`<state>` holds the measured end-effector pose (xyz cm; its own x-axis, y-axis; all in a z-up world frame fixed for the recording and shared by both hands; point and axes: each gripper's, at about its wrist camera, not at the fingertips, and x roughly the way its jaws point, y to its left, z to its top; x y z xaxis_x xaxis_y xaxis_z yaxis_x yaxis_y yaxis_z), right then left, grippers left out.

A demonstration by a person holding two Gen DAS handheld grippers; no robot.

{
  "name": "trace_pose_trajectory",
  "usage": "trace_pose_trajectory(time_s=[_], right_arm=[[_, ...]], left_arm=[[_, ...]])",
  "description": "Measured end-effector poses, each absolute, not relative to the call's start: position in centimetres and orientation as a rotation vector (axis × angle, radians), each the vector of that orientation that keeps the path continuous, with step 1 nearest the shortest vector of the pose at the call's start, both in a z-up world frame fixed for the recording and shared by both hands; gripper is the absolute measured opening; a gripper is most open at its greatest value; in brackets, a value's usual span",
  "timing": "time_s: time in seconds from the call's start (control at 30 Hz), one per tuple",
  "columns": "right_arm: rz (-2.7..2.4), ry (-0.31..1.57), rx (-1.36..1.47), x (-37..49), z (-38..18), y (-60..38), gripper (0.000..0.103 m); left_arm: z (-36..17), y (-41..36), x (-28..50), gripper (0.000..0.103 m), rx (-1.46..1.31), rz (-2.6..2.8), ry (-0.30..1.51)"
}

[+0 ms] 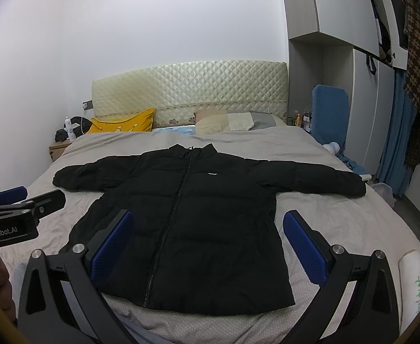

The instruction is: Fold large clothes

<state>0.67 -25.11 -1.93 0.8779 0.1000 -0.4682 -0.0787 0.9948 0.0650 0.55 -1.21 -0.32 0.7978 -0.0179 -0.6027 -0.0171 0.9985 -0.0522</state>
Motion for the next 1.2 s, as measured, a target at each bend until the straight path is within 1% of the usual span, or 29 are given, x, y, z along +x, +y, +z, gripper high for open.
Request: trace_pose_trajectory(time_s=[0.4, 0.6, 0.83, 0.97, 1.2], right_arm=[[0.091, 0.496, 0.059, 1.1, -1.7, -24.9, 0.103], [0.095, 0.49, 0.083, 1.2, -1.6, -25.1, 0.103], [0.083, 0.479, 0.077, 2.7, -0.1, -25.7, 0.103], [0.072, 0.474, 0.096, 4.0, 0.9, -26.5, 0.103], [0.037, 0.443, 0.078, 6.6, 3.3, -27.7, 0.103]], left_arm=[[-0.9, -0.7, 2.0, 0.102, -0.1, -0.024, 0.695], [-1.0, -0.8, 3.0, 0.102, -0.073, -0.021, 0.702], [-0.6, -1.3, 5.2, 0.102, -0.027, -0.052, 0.703], [0.5, -1.9, 6.7, 0.102, 0.026, -0.014, 0.668], [2.1, -1.8, 9.9, 0.102, 0.019, -0.041, 0.628]])
